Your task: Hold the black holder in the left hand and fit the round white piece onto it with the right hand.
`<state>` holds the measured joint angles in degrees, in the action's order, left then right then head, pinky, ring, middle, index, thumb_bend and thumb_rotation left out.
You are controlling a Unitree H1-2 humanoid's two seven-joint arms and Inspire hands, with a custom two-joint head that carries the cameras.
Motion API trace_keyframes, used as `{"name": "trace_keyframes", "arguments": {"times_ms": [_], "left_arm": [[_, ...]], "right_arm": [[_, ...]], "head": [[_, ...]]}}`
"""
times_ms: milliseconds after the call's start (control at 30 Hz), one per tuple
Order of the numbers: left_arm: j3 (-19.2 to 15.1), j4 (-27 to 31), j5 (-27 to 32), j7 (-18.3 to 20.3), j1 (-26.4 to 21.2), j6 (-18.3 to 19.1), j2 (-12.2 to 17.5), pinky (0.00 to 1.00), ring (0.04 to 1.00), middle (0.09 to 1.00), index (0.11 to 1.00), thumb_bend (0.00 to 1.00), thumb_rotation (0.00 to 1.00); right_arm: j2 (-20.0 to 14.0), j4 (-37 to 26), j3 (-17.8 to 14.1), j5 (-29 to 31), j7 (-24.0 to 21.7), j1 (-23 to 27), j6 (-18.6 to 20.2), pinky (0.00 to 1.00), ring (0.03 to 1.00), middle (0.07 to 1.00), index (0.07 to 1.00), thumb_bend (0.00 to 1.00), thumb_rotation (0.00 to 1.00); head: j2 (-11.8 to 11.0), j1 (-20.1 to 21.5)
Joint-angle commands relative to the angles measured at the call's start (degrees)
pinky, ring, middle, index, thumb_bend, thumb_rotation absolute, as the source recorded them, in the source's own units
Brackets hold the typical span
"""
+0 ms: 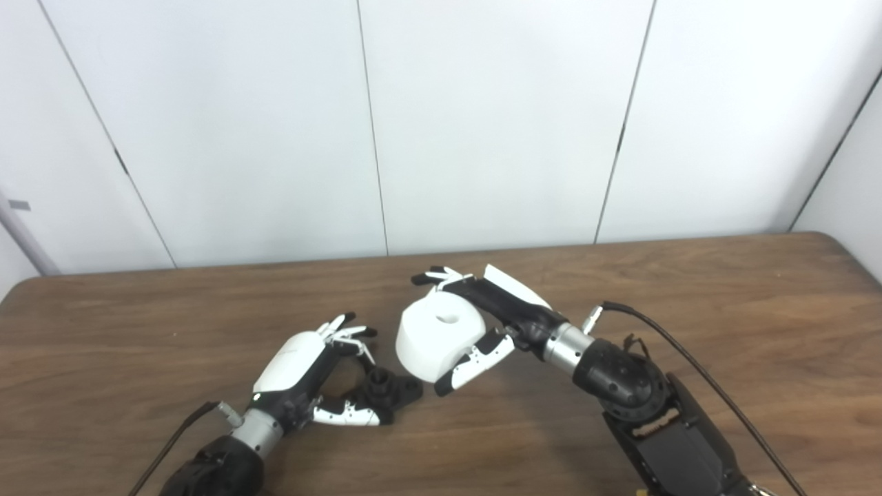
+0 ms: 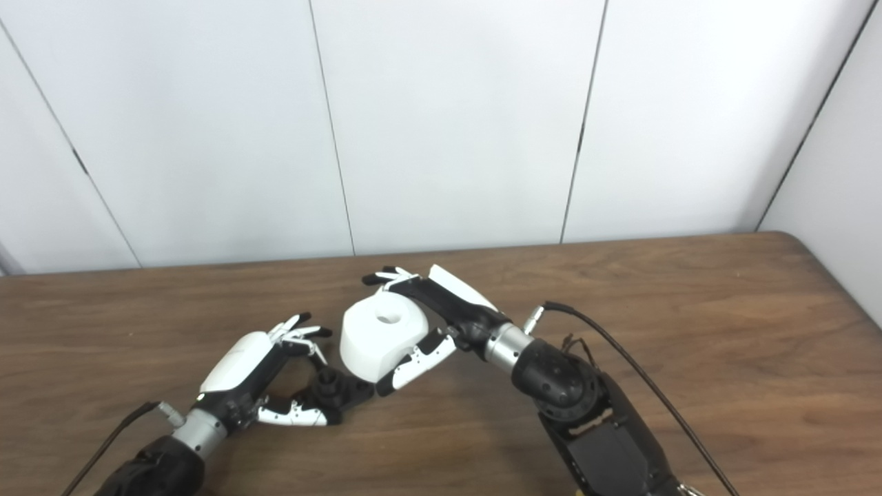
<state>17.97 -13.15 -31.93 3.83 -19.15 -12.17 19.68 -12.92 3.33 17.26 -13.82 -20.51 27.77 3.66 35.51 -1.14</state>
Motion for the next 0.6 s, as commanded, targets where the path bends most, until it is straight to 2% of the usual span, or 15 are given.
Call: {"name": "trace_keyframes", "arguments": {"times_ms": [0,567], "left_arm": [[1.08,1.67,-1.25,1.20,-0.15,0.04,-0.62,1.00,1.000,0.868,0.482,0.52,0.05],[2.62,3.40,-2.32,1.68,0.00,2.14,-3.25,1.00,1.000,0.863,0.482,0.52,0.05]], "right_arm": [[0.31,-0.30,-0.21,0.40,0.03,2.03,-2.69,1.00,1.000,0.907,0.480,0.53,0.14],[2.46,2.66,0.79,0.78,-1.08,2.72,-4.25,1.00,1.000,0.896,0.480,0.53,0.14]], "head": [[0.42,-0.85],[2.05,-3.33]]}}
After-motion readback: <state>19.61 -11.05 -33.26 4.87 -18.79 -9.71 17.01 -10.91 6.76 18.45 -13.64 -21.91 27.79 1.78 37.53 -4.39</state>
